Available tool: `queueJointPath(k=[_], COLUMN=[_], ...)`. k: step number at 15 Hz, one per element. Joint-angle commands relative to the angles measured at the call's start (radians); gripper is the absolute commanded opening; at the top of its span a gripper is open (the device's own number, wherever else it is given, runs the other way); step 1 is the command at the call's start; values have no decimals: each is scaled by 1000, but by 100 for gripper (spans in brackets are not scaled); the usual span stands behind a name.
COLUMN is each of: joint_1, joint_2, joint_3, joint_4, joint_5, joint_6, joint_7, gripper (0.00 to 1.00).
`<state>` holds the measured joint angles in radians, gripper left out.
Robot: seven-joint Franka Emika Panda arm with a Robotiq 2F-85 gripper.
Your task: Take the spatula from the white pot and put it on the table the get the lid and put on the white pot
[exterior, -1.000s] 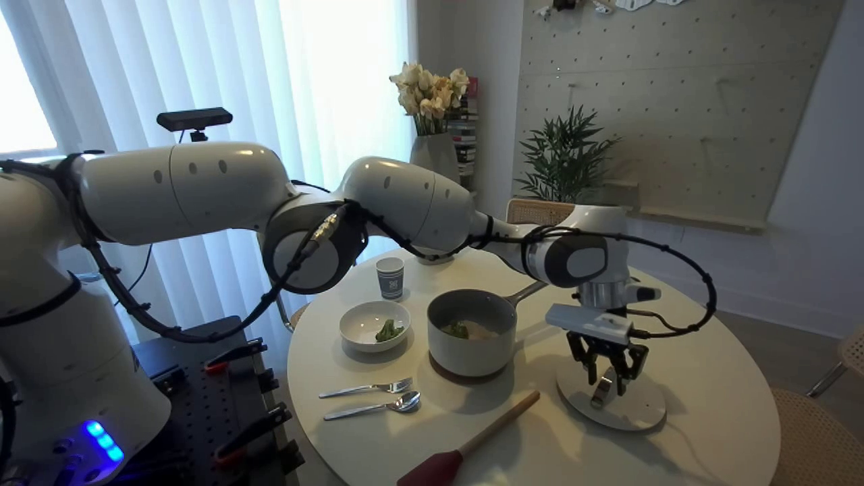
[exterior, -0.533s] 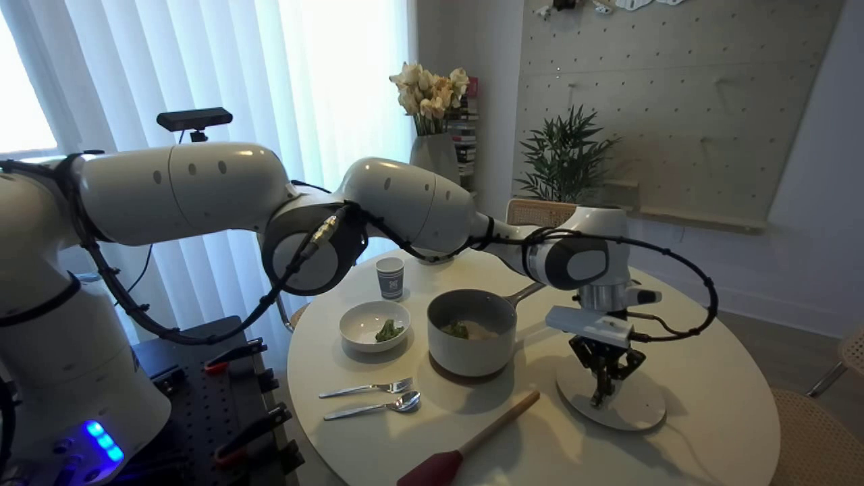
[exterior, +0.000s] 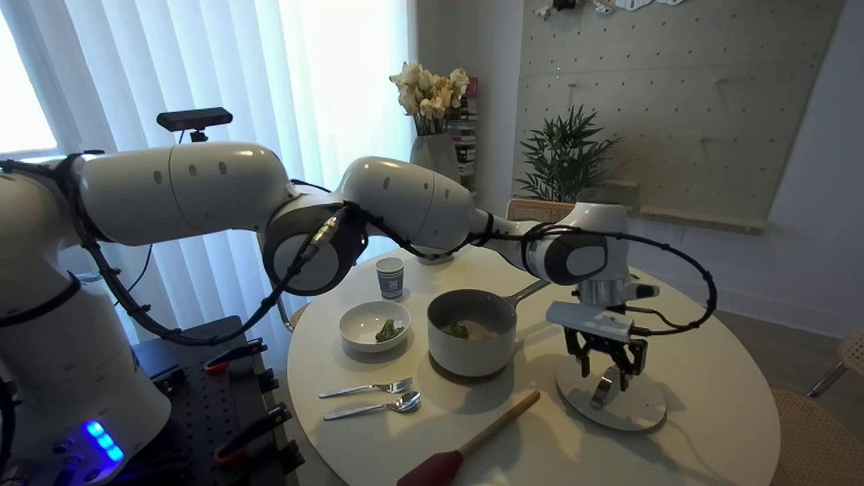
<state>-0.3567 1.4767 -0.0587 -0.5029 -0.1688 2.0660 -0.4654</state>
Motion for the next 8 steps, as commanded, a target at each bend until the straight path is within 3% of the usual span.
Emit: queueJointPath(k=[1,4,5,8], joint_1=[4,16,19,35], joint_2=[0,-5,-57,-86], joint_3=[6,0,13,21], joint_4=[82,160,95,122], joint_5=[33,35,18,16], joint_6=[-91,-177,-167,-224], joint_7=[-35,-13,6,9], gripper=[100,100,100,100])
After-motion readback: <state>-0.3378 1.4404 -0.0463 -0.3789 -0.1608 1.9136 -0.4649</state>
